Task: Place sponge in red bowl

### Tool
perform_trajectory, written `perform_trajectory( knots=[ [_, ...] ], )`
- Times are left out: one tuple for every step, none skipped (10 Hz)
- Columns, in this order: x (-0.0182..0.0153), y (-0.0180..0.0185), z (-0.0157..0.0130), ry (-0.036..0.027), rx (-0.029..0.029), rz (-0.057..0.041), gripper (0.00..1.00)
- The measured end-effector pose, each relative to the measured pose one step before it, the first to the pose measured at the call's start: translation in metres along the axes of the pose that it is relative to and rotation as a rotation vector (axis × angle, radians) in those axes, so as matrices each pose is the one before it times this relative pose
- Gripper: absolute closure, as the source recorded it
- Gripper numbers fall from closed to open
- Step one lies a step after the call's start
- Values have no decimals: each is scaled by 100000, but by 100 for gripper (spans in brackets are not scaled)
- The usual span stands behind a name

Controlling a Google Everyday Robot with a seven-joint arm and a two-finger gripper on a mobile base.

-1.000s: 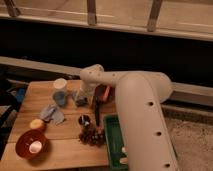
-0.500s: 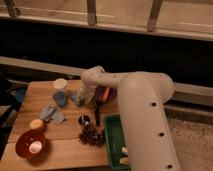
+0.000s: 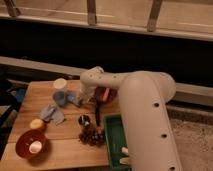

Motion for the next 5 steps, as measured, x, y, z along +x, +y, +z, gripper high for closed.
perform_trajectory(
  knots=[
    [-19,219,-528,-913,-628,-449,100],
    [-7,402,-949,-1282,-603,-910,100],
    [-183,610,-1603,-1984,37,-1337,100],
    [-90,333,-1230,-1212,485,-1017,100],
    [-27,281,-1764,-1462,1651,-1444,100]
  ],
)
